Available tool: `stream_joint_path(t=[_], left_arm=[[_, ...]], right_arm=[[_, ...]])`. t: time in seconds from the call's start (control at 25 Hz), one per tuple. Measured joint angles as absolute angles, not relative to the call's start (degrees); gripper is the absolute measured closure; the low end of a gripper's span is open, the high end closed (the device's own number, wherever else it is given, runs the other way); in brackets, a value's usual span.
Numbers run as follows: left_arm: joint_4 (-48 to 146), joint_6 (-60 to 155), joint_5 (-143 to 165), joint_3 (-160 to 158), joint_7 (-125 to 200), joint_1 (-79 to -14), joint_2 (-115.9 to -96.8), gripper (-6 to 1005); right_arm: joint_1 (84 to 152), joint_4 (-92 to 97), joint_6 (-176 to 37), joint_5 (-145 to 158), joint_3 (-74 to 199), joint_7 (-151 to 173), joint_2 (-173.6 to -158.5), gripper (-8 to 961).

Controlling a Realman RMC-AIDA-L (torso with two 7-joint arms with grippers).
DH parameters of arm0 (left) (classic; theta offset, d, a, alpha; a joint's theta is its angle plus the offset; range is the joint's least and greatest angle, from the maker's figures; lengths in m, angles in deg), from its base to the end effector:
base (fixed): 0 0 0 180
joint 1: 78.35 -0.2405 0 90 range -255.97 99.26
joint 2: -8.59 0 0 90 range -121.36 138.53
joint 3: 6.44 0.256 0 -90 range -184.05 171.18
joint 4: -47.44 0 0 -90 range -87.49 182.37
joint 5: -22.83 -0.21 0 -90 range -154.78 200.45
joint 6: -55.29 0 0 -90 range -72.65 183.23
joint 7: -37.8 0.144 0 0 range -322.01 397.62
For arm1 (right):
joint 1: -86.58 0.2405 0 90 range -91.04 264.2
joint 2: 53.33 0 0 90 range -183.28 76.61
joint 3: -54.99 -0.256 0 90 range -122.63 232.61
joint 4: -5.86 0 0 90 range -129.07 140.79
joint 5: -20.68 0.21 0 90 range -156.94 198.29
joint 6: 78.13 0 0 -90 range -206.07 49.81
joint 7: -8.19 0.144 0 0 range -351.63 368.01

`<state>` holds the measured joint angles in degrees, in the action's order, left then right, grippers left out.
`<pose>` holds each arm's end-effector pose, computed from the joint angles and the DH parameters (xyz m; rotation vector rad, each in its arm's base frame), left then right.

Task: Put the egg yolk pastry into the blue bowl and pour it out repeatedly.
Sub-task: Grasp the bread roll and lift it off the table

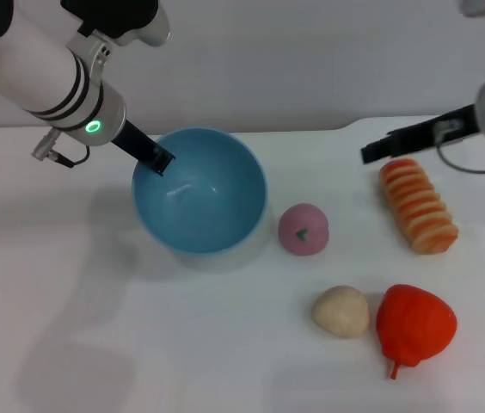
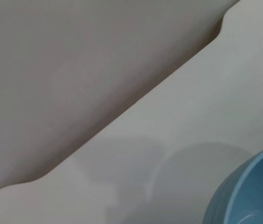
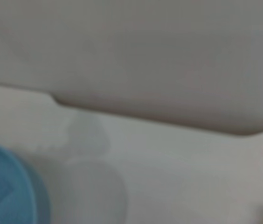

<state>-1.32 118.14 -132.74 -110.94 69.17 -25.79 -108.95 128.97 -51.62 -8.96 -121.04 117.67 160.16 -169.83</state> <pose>-0.1672 0.4479 -0.0190 -2.3756 -0.8072 0.4038 0.1975 0.4287 0.0247 -2.2725 1.2787 0.0331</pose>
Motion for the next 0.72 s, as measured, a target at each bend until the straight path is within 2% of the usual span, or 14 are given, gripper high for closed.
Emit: stream_joint_path(t=[0.4,0.72], left_arm=[[-1.0,117.4,-132.9,-110.7,69.6,-25.9,-108.85,999],[-0.9,116.5,-133.1,-110.4,69.7,-26.3,-108.92,1000]], right_arm=[[136.0,-39.5,-7.8,-121.7,118.3,160.9,-171.57,527],[138.2,-32.9,-7.4,-119.5,119.0,160.9,-171.92,527]])
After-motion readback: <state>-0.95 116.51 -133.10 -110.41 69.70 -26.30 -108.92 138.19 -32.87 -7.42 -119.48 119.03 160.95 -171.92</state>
